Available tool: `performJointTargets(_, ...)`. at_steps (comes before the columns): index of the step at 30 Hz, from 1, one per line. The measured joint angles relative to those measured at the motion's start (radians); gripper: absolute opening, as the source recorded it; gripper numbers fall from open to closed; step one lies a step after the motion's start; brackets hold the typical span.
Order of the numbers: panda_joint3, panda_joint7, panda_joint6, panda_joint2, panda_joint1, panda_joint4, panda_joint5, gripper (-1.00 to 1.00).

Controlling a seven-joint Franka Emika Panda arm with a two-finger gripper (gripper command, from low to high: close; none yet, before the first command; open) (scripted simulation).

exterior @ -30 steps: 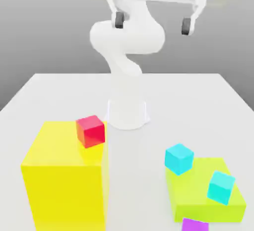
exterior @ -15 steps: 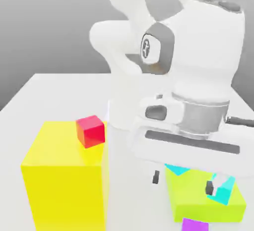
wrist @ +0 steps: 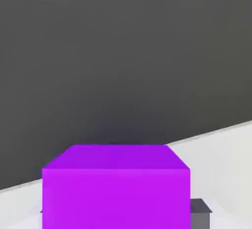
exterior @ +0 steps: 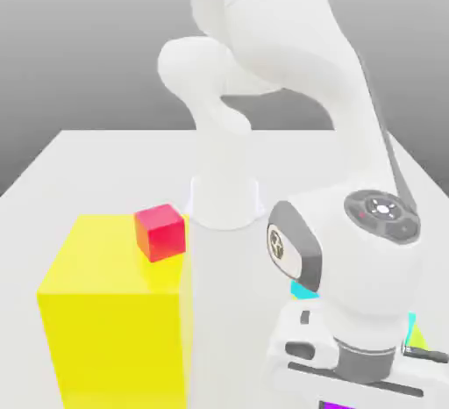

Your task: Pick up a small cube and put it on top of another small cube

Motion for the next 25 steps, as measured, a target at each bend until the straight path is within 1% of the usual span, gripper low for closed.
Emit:
performJointTargets(2, 0.016, -0.012, -0.029, -0.037, -0.013, -0.009, 0.018, -1.0)
performJointTargets(6, 0.065, -0.038, -0.125, -0.174, -0.036, -0.045, 0.089, -1.0)
performJointTargets(13, 0.144, 0.072, -0.246, -0.408, 0.002, -0.141, 0.218, -1.0)
performJointTargets(16, 0.171, 0.131, -0.29, -0.499, 0.041, -0.184, 0.264, -1.0)
performJointTargets(18, 0.173, 0.167, -0.278, -0.507, 0.052, -0.206, 0.262, -1.0)
performJointTargets(21, 0.16, 0.215, -0.194, -0.436, 0.058, -0.225, 0.209, -1.0)
performJointTargets(22, 0.156, 0.229, -0.165, -0.409, 0.061, -0.231, 0.19, 1.0)
performJointTargets(25, 0.156, 0.229, -0.165, -0.409, 0.061, -0.231, 0.19, 1.0)
